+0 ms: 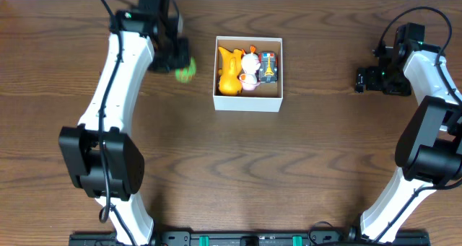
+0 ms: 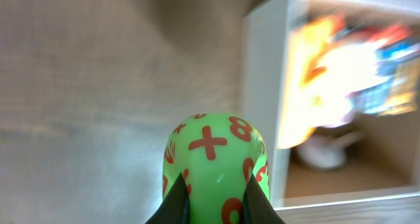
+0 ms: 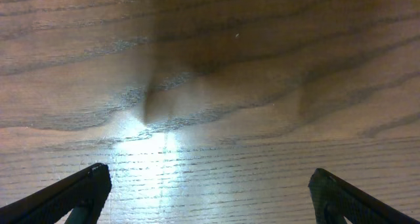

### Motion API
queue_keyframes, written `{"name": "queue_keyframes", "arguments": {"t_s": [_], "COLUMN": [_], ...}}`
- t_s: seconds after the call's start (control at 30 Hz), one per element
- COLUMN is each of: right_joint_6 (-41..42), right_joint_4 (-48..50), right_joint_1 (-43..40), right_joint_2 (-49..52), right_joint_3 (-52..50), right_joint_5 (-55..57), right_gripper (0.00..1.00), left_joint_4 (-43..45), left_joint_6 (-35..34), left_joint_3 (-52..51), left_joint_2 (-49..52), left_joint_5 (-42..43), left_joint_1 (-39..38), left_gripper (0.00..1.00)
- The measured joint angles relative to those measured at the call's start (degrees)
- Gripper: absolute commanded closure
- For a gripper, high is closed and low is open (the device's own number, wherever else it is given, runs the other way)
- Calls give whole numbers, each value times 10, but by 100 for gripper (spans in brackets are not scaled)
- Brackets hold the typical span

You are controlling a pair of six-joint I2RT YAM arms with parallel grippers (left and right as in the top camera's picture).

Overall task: Pack container
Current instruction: 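Lift the green ball and carry it right into the box, then lower the ball into the box front corner and open the left gripper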

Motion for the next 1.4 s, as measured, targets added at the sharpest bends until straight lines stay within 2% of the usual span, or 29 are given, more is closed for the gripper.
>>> {"name": "queue_keyframes", "arguments": {"t_s": [0.13, 0.37, 0.7, 1.03, 1.4], "right_joint_6": [0, 0, 0, 0, 0], "right_joint_4": [0, 0, 0, 0, 0], "right_joint_1": [0, 0, 0, 0, 0], "right_joint_2": [0, 0, 0, 0, 0], "right_joint_3": [0, 0, 0, 0, 0], "right_joint_5": [0, 0, 0, 0, 0], "right_gripper": [1, 1, 1, 1, 1], "left_joint_4": [16, 84, 90, 15, 3], "left_joint_6": [-2, 3, 5, 5, 5], "left_joint_3": [47, 49, 49, 48, 48], "left_joint_2": [0, 0, 18, 99, 111], "left_joint_5": [17, 27, 27, 13, -30], "left_joint_1": [-20, -80, -144, -168, -167], "left_gripper": [94, 94, 94, 94, 94]}}
